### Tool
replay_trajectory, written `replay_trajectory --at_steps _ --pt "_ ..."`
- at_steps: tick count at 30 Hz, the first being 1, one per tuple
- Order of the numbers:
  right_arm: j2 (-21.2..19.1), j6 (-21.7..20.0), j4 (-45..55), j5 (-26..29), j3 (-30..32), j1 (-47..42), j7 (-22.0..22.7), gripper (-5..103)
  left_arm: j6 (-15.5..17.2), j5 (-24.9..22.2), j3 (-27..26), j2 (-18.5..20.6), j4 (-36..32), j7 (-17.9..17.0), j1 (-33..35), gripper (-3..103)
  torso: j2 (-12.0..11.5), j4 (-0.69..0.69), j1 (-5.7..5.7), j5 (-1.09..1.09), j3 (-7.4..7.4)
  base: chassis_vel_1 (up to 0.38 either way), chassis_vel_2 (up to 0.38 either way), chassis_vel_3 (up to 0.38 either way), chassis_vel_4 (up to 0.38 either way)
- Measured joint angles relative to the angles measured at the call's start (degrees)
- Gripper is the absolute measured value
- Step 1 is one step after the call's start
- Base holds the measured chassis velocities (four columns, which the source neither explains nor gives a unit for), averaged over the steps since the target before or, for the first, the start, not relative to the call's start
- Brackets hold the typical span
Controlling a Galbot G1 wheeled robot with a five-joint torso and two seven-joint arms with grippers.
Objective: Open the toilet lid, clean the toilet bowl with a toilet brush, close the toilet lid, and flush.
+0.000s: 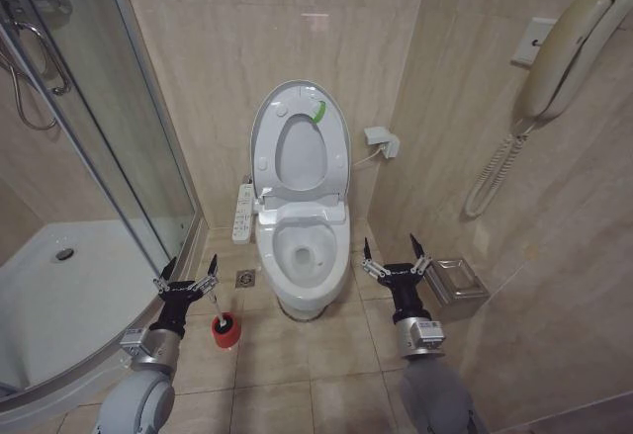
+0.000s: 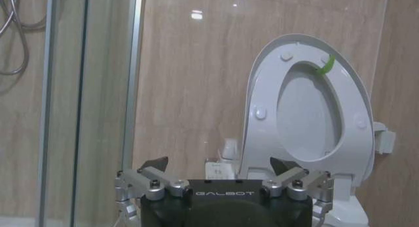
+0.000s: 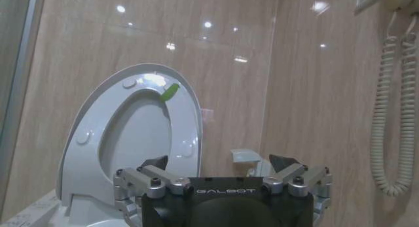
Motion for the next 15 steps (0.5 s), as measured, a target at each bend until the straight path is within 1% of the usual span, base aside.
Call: replay_trajectory --at_steps 15 --pt "0.00 0.00 0.00 0.00 0.00 0.00 0.00 100 0.00 0.00 0.00 0.00 0.00 0.00 0.00 100 0.00 0.00 0.00 0.00 0.00 0.000 0.000 0.000 0.000"
